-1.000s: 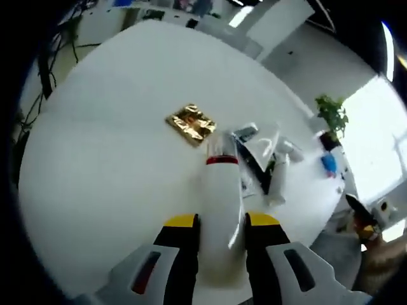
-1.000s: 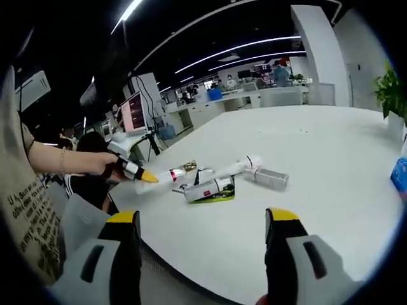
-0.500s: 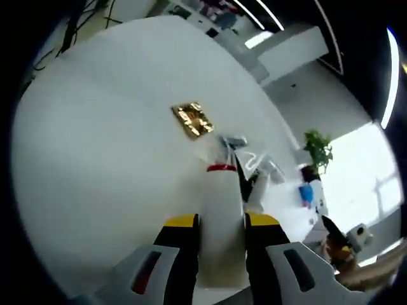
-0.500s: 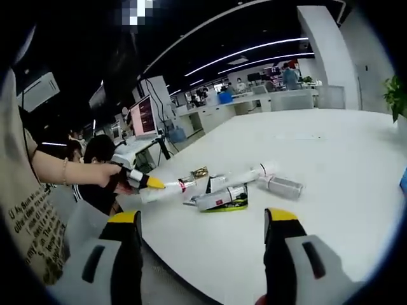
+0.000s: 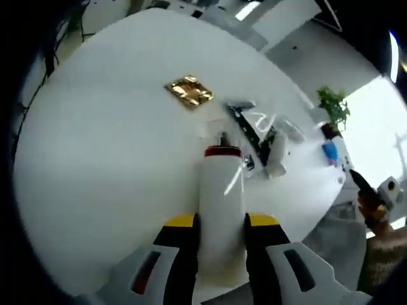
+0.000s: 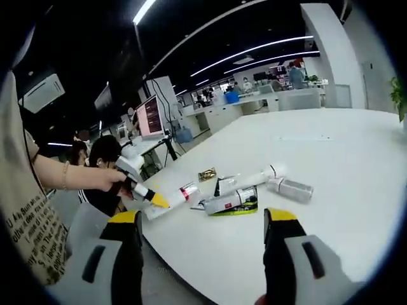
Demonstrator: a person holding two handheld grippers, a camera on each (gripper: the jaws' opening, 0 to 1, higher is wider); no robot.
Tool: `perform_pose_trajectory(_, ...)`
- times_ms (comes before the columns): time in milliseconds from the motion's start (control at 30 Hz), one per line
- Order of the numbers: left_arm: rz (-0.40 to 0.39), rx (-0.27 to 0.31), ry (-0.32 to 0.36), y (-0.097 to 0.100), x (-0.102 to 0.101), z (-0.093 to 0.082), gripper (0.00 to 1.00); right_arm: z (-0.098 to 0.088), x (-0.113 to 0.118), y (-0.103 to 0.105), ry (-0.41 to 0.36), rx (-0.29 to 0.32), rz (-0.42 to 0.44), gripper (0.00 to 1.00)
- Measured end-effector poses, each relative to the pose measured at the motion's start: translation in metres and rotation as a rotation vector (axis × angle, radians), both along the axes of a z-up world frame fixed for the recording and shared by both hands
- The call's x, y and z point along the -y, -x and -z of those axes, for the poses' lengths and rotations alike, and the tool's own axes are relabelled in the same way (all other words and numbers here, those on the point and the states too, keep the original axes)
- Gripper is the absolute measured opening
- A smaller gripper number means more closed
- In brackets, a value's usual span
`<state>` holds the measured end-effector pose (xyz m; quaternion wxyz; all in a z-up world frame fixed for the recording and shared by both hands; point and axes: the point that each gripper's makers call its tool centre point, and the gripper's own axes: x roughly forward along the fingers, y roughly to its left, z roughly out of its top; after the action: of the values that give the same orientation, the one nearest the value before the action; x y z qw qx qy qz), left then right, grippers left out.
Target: Arrange the skincare products in the storage area until every visible bottle or jar stands upright without overlapping.
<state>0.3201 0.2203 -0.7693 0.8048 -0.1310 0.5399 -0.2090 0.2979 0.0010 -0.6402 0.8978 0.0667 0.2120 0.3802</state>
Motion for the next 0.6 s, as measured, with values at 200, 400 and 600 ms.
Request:
perform_pose_trajectory(200, 0.176, 0.003, -0.209, 0.0, -0.002, 0.004, 0.24, 0.002, 0.007, 0.001, -0.002, -0.006, 0.018, 0.79)
perform_pose_trajectory(400, 0.363, -0.013, -0.437, 0.001, -0.006, 0.01, 0.24, 0.001, 0.012, 0.0, -0.007, -0.003, 0.041, 0.79)
perform_pose_trajectory(600, 0.447, -0.05, -0.521, -0.001, -0.009, 0.016, 0.25, 0.0, 0.021, 0.0, -0.004, 0.001, 0.068, 0.79)
